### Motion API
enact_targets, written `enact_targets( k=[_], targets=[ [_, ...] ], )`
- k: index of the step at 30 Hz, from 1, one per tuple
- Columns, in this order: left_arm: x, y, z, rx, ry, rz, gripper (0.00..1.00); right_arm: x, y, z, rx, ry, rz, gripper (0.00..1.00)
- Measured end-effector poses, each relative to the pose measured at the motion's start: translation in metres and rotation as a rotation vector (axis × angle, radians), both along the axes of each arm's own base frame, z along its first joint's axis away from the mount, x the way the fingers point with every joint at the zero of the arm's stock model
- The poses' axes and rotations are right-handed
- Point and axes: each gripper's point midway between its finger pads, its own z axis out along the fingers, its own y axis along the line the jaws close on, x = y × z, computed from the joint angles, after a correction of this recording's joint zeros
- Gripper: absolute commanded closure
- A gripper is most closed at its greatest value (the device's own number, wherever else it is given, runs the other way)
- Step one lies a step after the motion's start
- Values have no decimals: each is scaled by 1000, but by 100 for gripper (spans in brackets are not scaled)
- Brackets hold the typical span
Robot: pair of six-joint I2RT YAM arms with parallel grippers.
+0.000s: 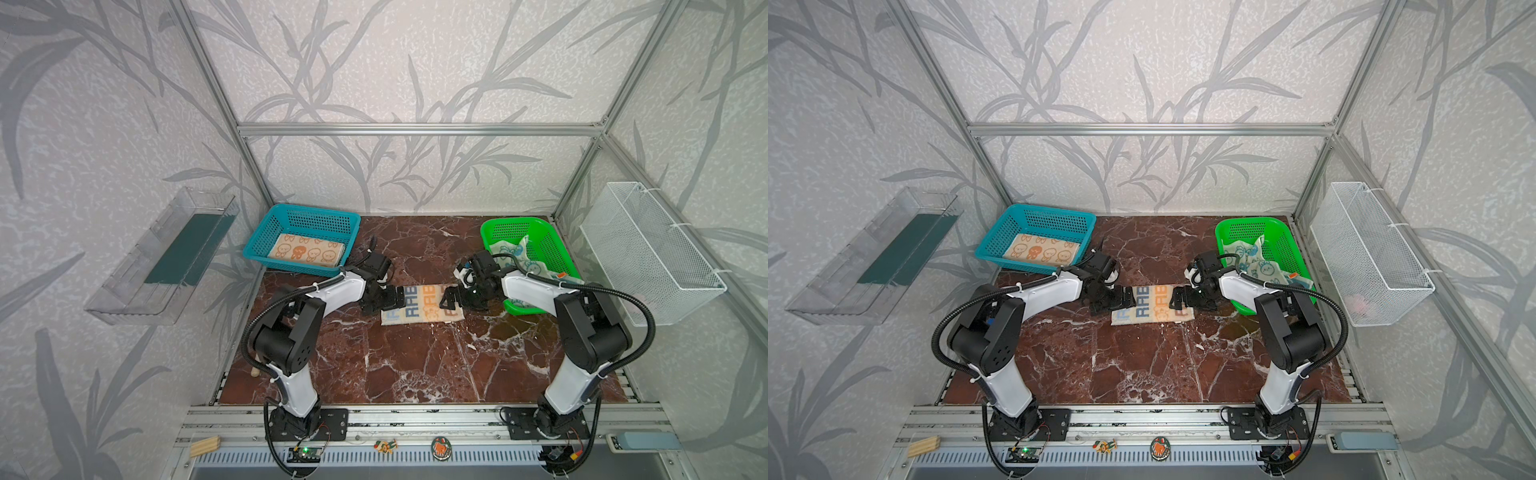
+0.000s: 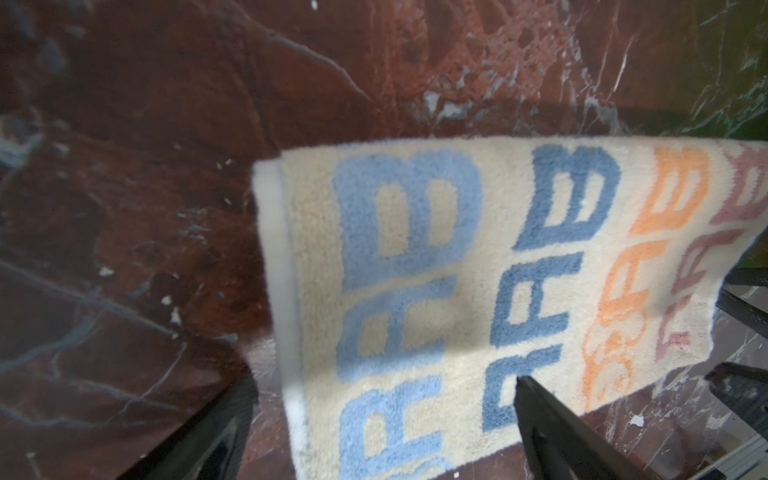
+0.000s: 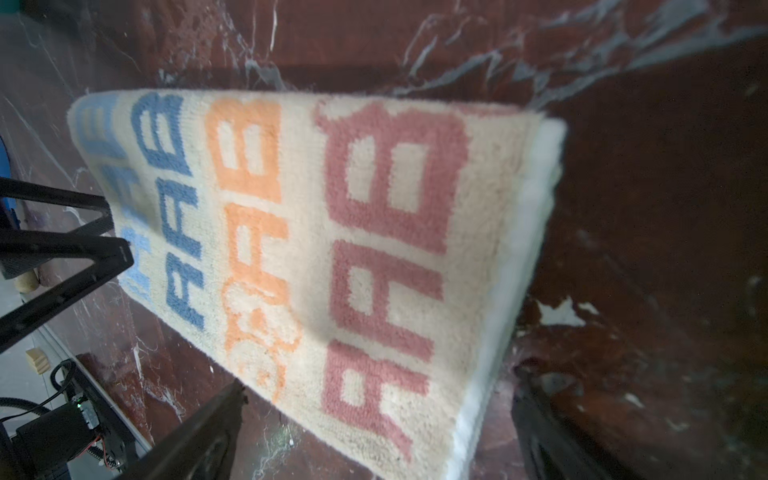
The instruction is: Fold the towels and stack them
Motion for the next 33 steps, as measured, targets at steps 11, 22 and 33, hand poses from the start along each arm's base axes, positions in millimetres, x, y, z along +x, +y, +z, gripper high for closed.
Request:
enact_targets(
  k=[11, 22, 33],
  targets=[
    [18, -16, -2, -58, -29, -18, 20, 10, 24, 1, 47, -45, 24, 1],
    [31, -29, -5, -125, -77, -40, 49, 12, 38, 1, 68, -66, 44, 1],
    [30, -32, -14, -136, -84, -54, 84, 13, 41, 2, 82, -71, 51, 1]
  ],
)
